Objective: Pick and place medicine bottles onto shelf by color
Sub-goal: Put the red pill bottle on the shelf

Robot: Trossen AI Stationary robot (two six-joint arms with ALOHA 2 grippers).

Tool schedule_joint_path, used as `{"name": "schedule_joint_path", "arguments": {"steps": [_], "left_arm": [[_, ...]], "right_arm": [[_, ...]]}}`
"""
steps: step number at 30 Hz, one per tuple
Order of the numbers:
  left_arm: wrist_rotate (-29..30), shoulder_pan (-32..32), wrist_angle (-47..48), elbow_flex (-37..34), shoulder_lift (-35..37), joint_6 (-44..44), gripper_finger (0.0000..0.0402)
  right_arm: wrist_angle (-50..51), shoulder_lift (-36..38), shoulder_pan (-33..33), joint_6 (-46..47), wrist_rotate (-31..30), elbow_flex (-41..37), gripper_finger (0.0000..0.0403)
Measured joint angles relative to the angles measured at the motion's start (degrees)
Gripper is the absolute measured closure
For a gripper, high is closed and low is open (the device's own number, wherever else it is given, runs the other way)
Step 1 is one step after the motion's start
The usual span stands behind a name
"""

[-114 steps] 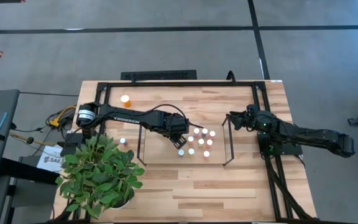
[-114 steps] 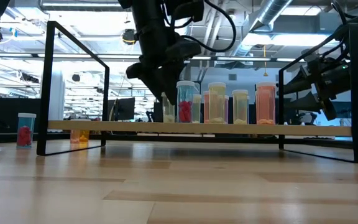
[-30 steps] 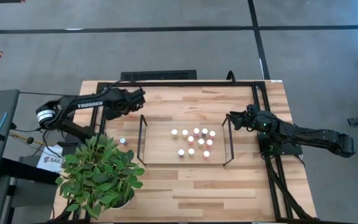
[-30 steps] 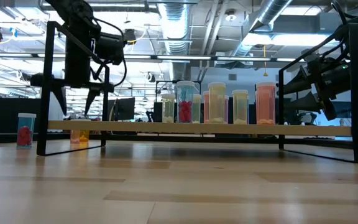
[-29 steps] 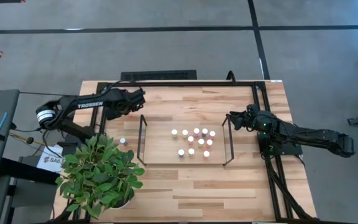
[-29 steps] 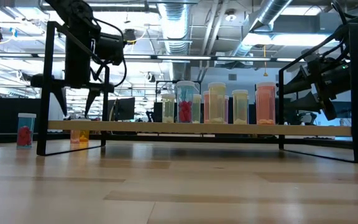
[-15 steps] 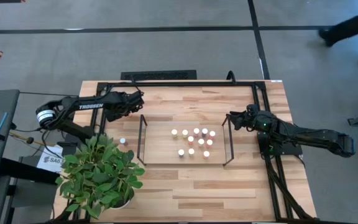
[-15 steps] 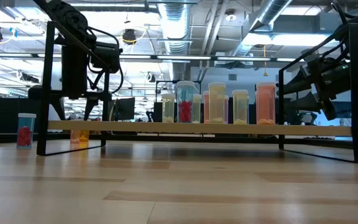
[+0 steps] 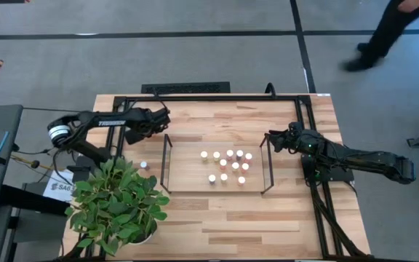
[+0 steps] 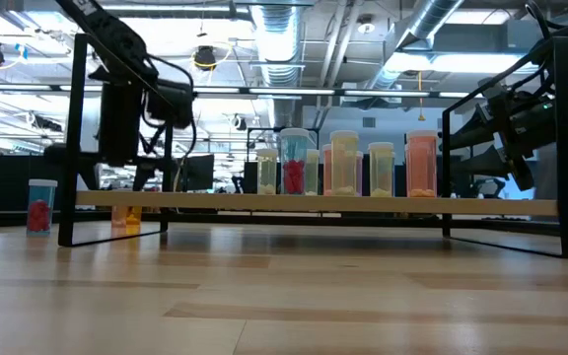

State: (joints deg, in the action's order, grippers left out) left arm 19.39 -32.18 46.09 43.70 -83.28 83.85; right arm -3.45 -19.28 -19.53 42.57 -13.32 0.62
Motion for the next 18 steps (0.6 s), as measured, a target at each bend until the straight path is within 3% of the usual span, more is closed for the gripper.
{"name": "schedule_joint_path", "arguments": {"steps": [7, 18], "left_arm": [[-3.9, 0.0, -4.1, 0.0, -5.4, -2.5, 0.0191], [-2.2, 0.0, -5.0, 0.0, -5.6, -3.0, 0.0191]], "right_arm": [[0.0, 0.0, 0.0, 0.0, 0.0, 0.0, 0.0154], [0.0, 0.0, 0.0, 0.0, 0.0, 0.0, 0.0154]]}}
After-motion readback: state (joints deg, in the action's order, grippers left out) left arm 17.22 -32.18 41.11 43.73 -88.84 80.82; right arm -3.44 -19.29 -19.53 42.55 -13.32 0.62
